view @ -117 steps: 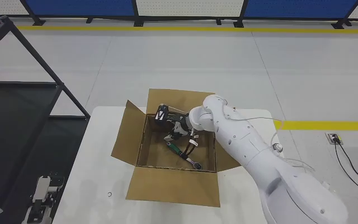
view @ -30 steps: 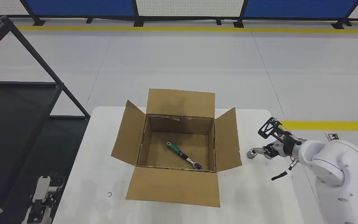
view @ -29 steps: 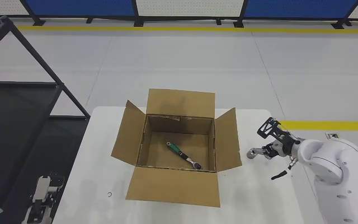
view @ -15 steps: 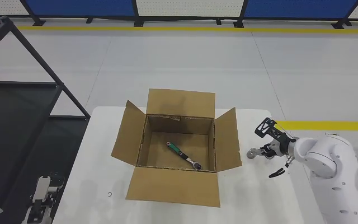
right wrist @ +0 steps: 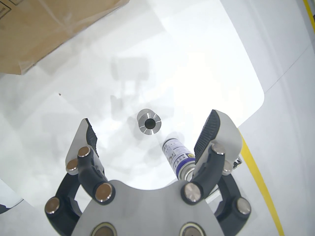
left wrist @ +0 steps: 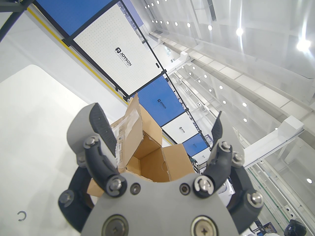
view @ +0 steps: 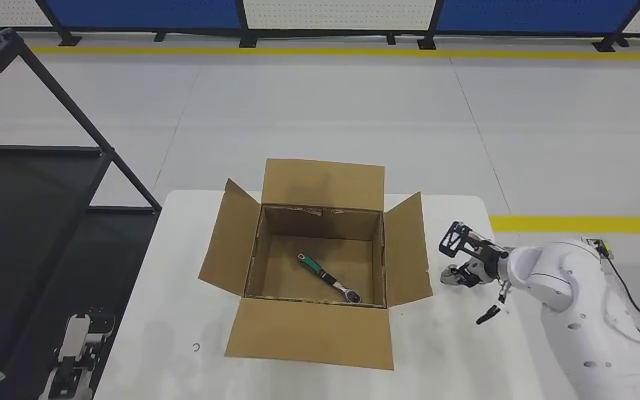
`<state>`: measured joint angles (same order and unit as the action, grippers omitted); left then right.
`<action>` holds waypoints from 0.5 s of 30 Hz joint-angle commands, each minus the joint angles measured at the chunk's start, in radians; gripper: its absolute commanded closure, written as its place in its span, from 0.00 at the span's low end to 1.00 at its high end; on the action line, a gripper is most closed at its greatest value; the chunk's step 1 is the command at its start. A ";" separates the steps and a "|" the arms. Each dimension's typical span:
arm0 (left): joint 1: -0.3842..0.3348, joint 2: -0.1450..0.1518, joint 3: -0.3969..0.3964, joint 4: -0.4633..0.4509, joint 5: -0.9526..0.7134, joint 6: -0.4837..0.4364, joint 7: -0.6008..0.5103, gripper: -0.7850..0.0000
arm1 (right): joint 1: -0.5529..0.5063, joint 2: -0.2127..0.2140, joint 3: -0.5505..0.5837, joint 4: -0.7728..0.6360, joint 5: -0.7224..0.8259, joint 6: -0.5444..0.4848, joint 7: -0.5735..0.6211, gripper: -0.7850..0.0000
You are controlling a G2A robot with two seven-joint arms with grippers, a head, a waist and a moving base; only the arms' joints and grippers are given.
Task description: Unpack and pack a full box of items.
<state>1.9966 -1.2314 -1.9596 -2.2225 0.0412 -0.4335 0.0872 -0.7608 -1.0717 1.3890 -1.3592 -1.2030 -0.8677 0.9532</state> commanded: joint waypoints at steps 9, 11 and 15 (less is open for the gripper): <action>0.000 0.000 0.000 0.000 0.000 0.000 0.000 0.00 | 0.153 0.007 -0.168 0.204 -0.015 -0.014 -0.014 0.00; 0.000 0.000 0.000 0.000 0.000 0.000 0.000 0.00 | 0.170 0.009 -0.184 0.229 -0.012 -0.019 -0.020 0.00; 0.000 0.000 0.000 0.000 0.000 0.000 0.000 0.00 | 0.186 0.014 -0.201 0.256 -0.008 -0.032 -0.033 0.00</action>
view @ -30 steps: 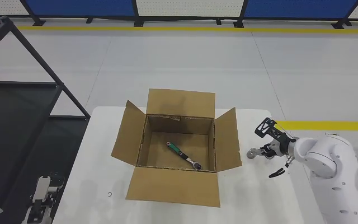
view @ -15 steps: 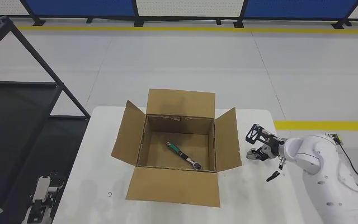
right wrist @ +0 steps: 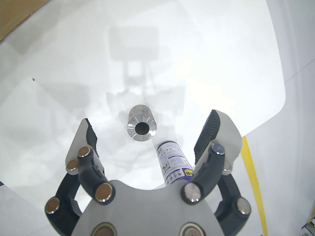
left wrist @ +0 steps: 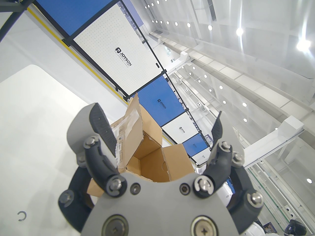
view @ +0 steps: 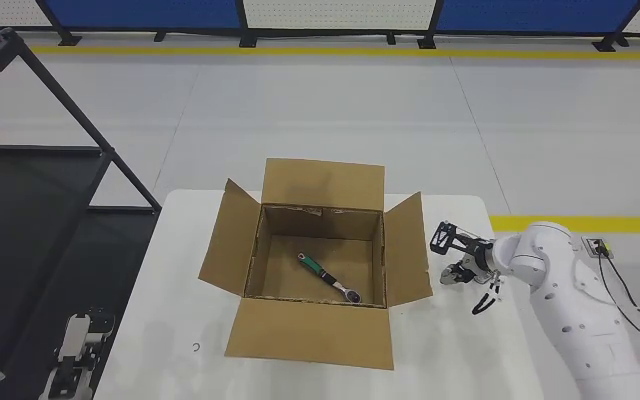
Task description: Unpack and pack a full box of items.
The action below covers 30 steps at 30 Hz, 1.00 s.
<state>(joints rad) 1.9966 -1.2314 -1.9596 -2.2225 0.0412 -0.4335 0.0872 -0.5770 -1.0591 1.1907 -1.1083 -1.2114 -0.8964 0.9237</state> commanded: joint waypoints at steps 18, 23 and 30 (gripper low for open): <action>0.000 0.000 0.000 0.000 0.000 0.000 0.000 0.00 | -0.004 0.015 -0.049 0.030 -0.018 0.040 -0.022 0.08; 0.000 0.000 0.000 0.000 0.000 0.000 0.000 0.00 | 0.004 0.011 -0.072 0.052 -0.019 0.061 -0.027 0.24; 0.000 0.000 0.000 0.000 0.000 0.000 0.000 0.00 | 0.023 0.009 -0.092 0.090 -0.020 0.075 -0.036 0.35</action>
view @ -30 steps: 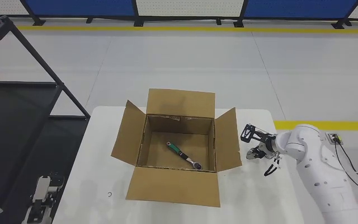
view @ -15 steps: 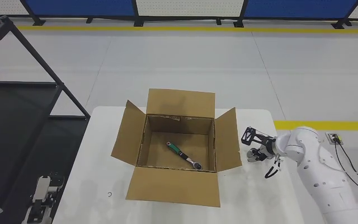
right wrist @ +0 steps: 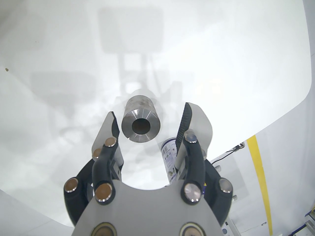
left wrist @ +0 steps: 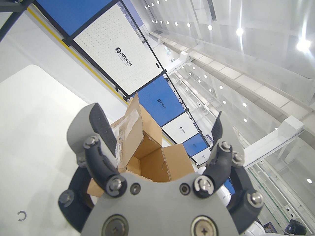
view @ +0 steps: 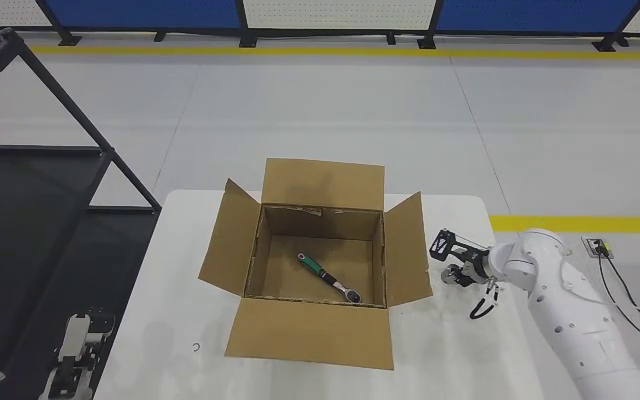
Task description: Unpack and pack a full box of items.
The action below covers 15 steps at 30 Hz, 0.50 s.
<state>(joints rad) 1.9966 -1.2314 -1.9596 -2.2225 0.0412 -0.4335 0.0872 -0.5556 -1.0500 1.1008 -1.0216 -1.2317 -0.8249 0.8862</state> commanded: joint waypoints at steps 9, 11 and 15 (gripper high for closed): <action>0.000 0.000 0.000 0.000 0.000 0.000 0.000 0.00 | 0.013 -0.003 -0.028 0.028 0.015 0.002 0.000 0.41; 0.000 0.000 0.000 0.000 0.000 0.000 0.000 0.00 | 0.016 -0.003 -0.032 0.031 0.017 0.002 -0.001 0.47; 0.000 0.000 0.000 0.000 0.000 0.000 0.000 0.00 | 0.021 -0.004 -0.041 0.038 0.020 0.001 -0.003 0.51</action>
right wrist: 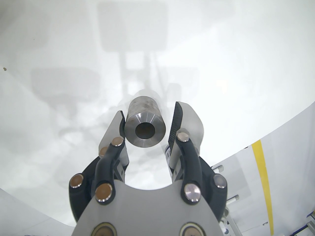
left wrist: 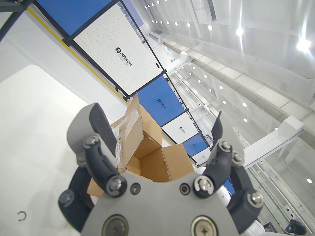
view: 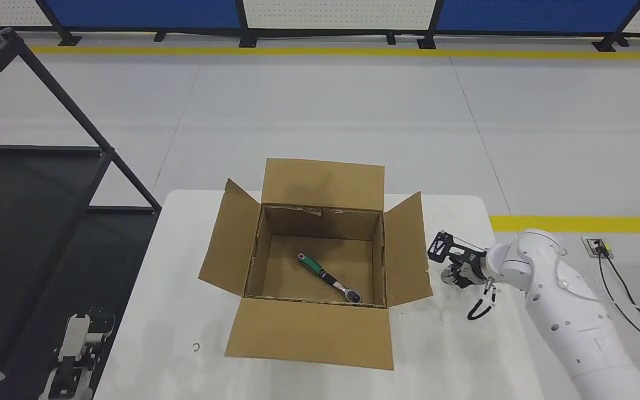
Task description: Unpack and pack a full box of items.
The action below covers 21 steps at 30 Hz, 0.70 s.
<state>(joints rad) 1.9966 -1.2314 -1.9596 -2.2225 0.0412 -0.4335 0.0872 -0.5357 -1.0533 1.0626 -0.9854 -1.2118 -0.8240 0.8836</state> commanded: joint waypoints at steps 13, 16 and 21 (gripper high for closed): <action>0.000 0.000 0.000 0.000 0.000 0.000 0.000 0.00 | 0.006 0.016 0.020 -0.020 0.000 0.008 -0.019 1.00; 0.000 0.000 0.000 0.000 0.000 0.000 0.000 0.00 | -0.012 0.033 0.064 -0.061 -0.001 0.010 -0.024 1.00; 0.000 0.000 0.000 0.000 0.000 0.000 0.000 0.00 | -0.085 0.071 0.183 -0.200 0.029 0.019 -0.027 1.00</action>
<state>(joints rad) 1.9966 -1.2314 -1.9596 -2.2225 0.0412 -0.4335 0.0872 -0.6009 -0.9906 1.2130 -1.1455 -1.1924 -0.8086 0.8552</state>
